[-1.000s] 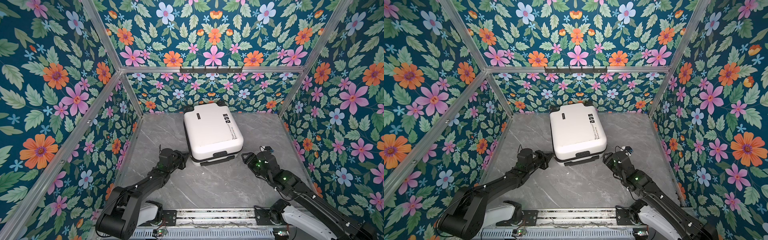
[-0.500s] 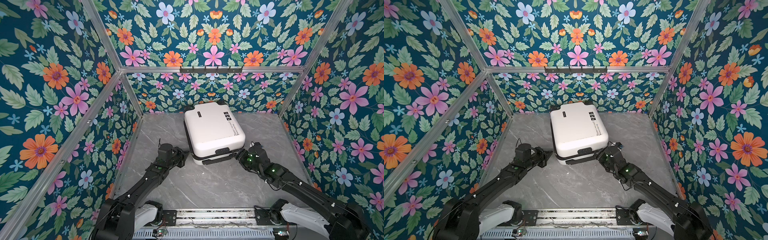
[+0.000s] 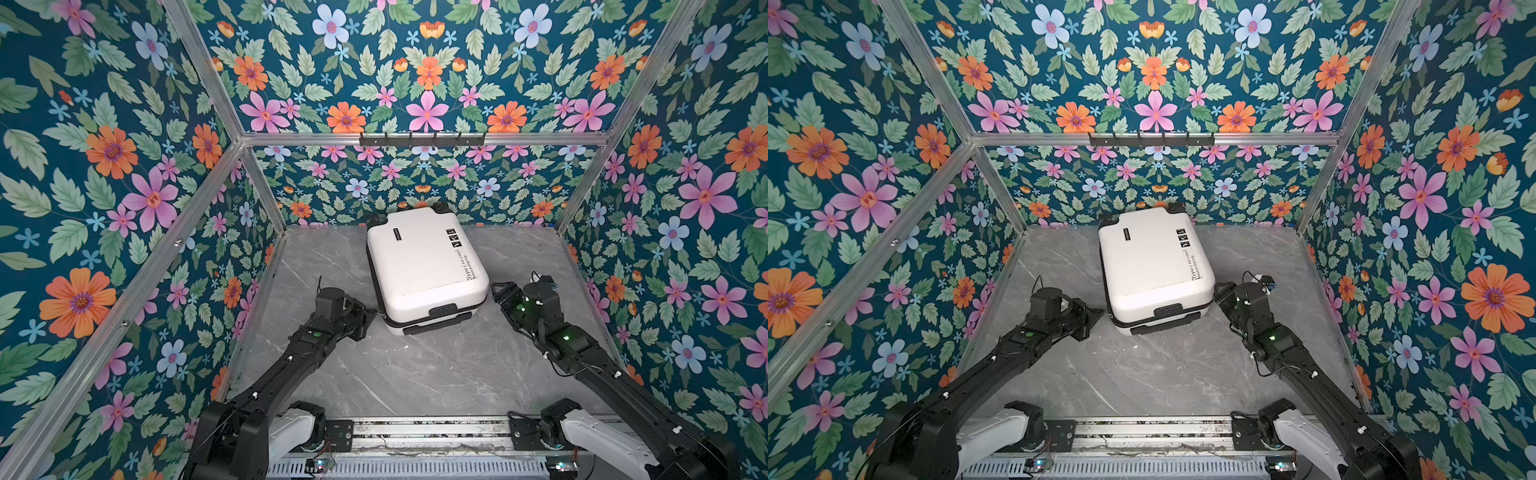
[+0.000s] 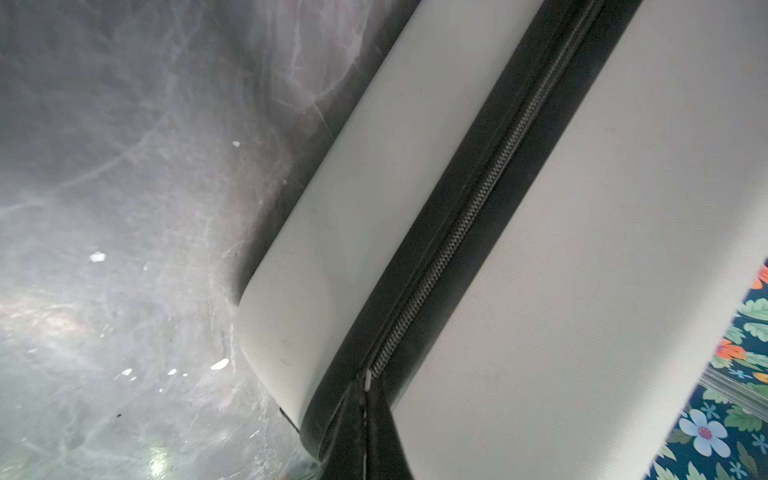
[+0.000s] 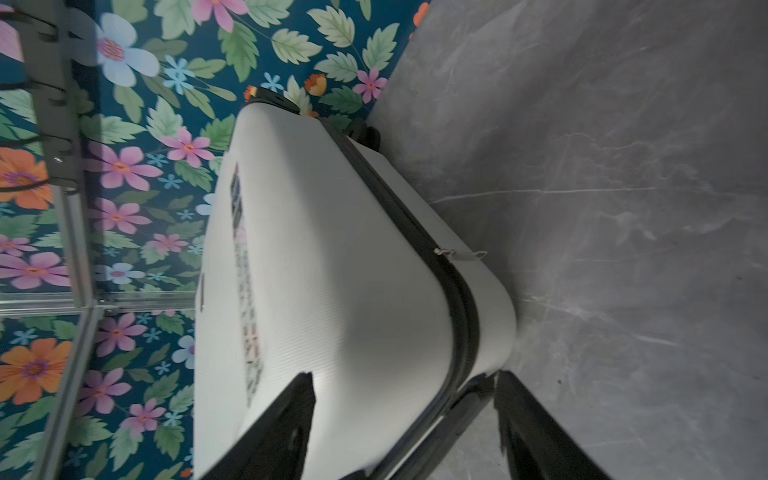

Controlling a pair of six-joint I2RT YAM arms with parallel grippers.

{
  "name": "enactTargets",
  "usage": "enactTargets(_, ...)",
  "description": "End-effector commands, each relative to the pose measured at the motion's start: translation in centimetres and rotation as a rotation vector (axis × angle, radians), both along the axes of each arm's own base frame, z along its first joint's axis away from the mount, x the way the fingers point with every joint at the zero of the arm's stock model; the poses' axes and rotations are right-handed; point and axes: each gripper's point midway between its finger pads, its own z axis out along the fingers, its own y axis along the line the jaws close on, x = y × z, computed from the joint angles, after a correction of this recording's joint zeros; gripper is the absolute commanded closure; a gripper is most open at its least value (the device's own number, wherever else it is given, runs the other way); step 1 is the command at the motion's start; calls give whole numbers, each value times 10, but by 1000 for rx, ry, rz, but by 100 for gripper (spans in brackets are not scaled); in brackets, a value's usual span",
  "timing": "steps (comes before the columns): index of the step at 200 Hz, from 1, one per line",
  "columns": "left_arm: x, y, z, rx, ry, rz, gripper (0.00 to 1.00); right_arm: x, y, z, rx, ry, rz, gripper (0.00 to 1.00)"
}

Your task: Pack the luggage

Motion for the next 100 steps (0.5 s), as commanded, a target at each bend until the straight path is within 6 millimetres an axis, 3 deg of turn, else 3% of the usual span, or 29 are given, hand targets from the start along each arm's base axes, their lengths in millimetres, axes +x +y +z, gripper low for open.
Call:
enactTargets(1,-2,-3,11,6,-54,-60,100,-12,21,0,-106,-4,215,31)
enactTargets(30,-10,-1,-1,111,-35,-157,100,-26,37,3,-245,-59,353,33)
enactTargets(62,-19,-5,-7,150,-34,-254,100,-32,54,14,-208,-33,438,34)
enactTargets(84,-21,-8,-7,152,-39,-283,100,-45,96,31,-218,-127,587,34)
enactTargets(100,-21,-10,-5,148,-47,-300,100,-57,125,20,-264,-130,665,34)
